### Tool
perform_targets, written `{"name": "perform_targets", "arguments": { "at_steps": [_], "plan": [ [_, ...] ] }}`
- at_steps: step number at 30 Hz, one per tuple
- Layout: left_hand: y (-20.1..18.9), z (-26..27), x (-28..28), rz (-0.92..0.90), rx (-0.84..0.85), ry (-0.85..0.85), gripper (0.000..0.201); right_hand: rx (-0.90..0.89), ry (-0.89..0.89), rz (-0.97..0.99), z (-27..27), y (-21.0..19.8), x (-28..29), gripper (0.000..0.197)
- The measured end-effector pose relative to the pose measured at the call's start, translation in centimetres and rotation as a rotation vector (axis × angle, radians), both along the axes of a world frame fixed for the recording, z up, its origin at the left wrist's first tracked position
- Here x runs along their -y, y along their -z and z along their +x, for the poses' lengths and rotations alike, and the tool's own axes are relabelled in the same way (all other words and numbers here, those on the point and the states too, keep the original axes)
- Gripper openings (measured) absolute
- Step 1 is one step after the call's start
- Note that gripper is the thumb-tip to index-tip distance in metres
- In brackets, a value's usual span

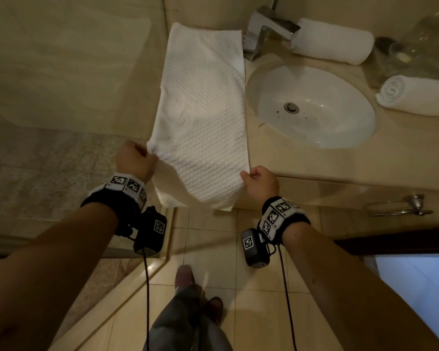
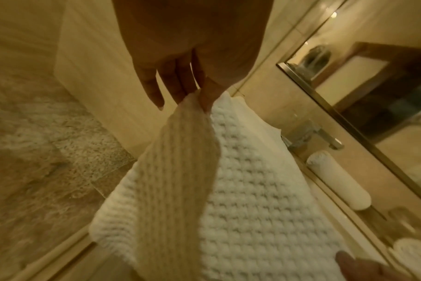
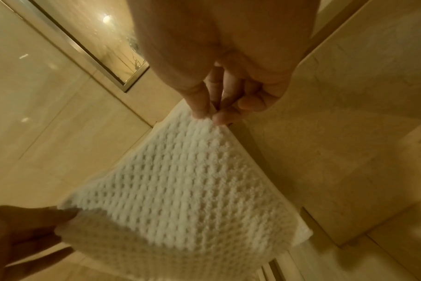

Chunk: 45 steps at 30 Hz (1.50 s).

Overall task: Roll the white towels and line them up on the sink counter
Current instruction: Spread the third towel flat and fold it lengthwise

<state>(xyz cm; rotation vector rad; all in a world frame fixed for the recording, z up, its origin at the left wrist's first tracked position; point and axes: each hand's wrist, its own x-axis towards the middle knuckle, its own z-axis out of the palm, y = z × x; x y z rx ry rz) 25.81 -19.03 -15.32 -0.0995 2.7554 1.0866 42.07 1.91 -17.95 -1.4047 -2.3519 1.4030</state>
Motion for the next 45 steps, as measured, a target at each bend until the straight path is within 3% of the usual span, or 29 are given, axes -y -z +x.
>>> {"name": "perform_targets", "arguments": {
  "at_steps": [4,10,17,23,29,34,38,45],
  "plan": [
    [0.4,0.4,0.4,-0.047,-0.033,0.015,0.026,0.001,0.097,-0.028,0.0,-0.2,0.2,0.020],
    [-1.3,-2.2,-1.1,-0.076,-0.087,0.158,0.037,0.007,0.042,0.068,-2.6,-2.9,-1.0,0.016],
    [-4.4,-7.8,-6.1,-0.146,-0.018,0.357,0.035,-0.036,-0.096,0.054,-9.3,-5.8,-3.2,0.029],
    [-3.6,-11.1,-10.1,-0.276,-0.028,0.506,0.039,-0.026,-0.197,-0.033,-14.2,-4.9,-5.3,0.040],
    [-2.6,-16.2,-14.9,-0.390,-0.075,0.481,0.042,-0.064,-0.232,-0.003,-21.9,-5.0,-9.7,0.042],
    [-2.3,-22.7,-19.2,-0.422,0.011,0.352,0.053,0.106,-0.337,0.072,-29.4,-3.8,-14.5,0.039],
    [-2.1,-27.7,-22.1,-0.390,0.088,0.237,0.055,0.193,-0.493,0.278,-34.5,-3.4,-17.5,0.034],
    [-0.3,-33.9,-24.9,-0.321,0.244,0.177,0.055,0.693,-0.630,0.783,-42.8,-3.5,-19.9,0.054]
  ]
}}
